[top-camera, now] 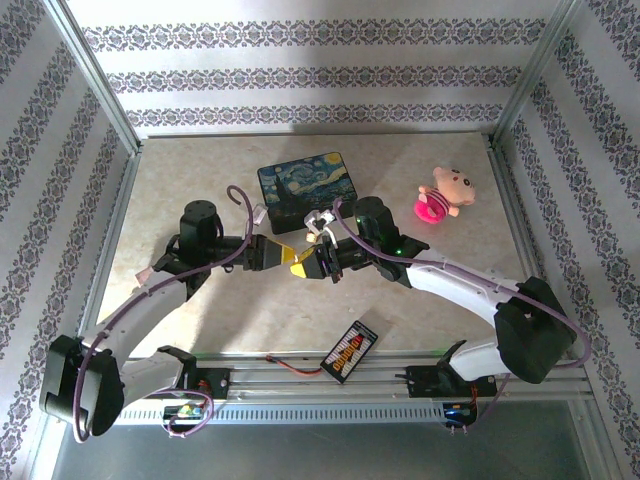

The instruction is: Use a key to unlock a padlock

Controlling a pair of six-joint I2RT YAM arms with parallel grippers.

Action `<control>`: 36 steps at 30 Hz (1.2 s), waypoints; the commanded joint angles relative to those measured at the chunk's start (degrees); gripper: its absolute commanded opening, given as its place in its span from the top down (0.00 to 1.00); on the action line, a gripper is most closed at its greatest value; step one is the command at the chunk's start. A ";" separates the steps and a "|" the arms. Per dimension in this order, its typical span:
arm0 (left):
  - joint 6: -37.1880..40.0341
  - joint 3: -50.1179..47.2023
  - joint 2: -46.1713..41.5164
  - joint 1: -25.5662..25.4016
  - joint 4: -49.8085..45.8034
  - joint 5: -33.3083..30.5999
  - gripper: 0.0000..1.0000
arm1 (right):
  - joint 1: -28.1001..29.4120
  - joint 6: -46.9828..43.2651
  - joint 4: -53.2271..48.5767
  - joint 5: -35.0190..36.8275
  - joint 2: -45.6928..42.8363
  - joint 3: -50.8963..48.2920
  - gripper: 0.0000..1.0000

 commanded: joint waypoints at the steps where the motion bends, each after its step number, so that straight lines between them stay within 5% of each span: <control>1: -4.32 -0.97 2.00 0.53 9.37 2.32 0.53 | -0.22 0.40 2.28 -1.91 -1.52 0.97 1.00; 9: -20.31 -3.30 8.43 0.54 33.28 3.73 0.61 | -0.21 0.39 2.69 -1.49 -1.46 0.79 1.00; 16: -24.30 -3.57 10.77 0.55 38.82 5.12 0.70 | -0.31 0.35 3.04 -1.13 -1.37 0.56 1.00; 20: -19.66 -2.99 9.14 0.47 31.47 5.28 0.69 | -0.35 0.33 3.20 -0.72 -1.30 0.45 1.00; 28: 6.85 3.83 1.61 -0.09 -9.31 0.28 0.71 | -0.91 0.66 4.36 -0.29 -1.17 0.40 1.00; 36: 2.47 3.20 3.10 -1.44 -2.28 0.92 0.74 | -0.90 1.84 5.15 -1.74 0.70 1.68 1.00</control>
